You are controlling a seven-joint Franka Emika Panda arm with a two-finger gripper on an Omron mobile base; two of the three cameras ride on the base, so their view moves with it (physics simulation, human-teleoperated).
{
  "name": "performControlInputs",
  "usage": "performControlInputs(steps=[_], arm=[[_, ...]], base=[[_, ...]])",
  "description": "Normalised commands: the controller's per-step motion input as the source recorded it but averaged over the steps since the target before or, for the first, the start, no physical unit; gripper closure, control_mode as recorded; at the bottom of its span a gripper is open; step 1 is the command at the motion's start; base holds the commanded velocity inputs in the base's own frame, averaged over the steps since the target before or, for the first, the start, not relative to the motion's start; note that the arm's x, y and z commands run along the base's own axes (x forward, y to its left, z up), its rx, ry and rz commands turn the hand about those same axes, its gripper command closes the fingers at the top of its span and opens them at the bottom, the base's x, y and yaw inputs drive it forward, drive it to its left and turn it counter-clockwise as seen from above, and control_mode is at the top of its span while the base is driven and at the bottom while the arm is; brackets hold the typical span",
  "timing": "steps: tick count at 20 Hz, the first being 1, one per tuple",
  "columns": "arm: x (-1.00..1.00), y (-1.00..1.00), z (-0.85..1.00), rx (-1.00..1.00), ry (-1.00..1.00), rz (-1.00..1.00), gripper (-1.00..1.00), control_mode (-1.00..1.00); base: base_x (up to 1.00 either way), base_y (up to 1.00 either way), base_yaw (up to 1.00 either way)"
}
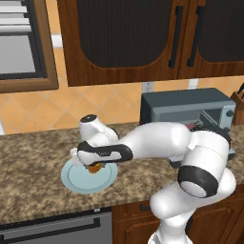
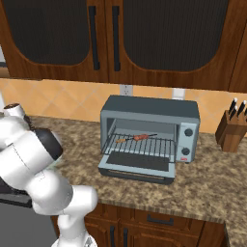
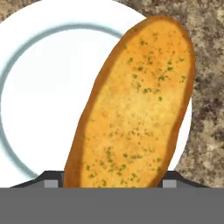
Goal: Pick up the kebab skewer and baguette bread, and place them inside the toaster oven. Close the toaster oven door and start by setting the timer.
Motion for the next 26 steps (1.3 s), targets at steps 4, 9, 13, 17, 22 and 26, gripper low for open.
performControlInputs(steps=[4,9,13,17,22,26], arm=[[-0.44,-1.00,0.88,0.11,-0.02,0.00,1.00,-1.00],[-0.38,-1.00,0.51,0.03,0.00,-0.03,1.00,-1.00],[-0.01,-1.00,0.42,0.00,0.00,-0.05,1.00,-1.00],[0.00,-1.00,0.26,-0.02,0.02,-0.12,1.00,-1.00],[0.00,-1.00,0.36,0.00,0.00,-0.12,1.00,-1.00],[0.00,-1.00,0.38,0.00,0.00,-0.07,1.00,-1.00]], base=[[0.00,0.00,0.00],[0.00,0.00,0.00],[0.00,0.00,0.00],[0.00,0.00,0.00],[0.00,0.00,0.00],[0.00,0.00,0.00]])
